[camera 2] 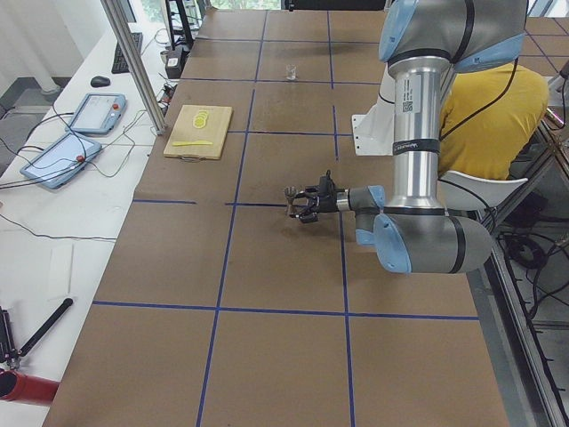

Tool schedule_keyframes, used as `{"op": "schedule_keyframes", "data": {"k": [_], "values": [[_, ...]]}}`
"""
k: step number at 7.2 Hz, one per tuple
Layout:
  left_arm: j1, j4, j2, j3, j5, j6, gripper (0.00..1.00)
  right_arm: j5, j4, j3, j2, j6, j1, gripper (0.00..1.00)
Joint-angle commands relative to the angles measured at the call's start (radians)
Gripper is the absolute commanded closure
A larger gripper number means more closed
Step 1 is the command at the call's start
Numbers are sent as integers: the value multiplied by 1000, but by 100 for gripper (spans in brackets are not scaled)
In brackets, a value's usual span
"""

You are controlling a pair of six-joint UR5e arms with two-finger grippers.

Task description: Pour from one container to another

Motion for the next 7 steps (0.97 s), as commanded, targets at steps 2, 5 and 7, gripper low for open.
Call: {"op": "schedule_keyframes", "data": {"k": [2,5,7], "values": [[-26,1,-3,0,-7,2,10,0,0,0,0,0,0,0],[-29,1,-24,0,-15,6,22,1,0,-1,0,0,0,0],[-29,2,-29,0,-15,7,35,1,0,0,0,0,0,0]]}}
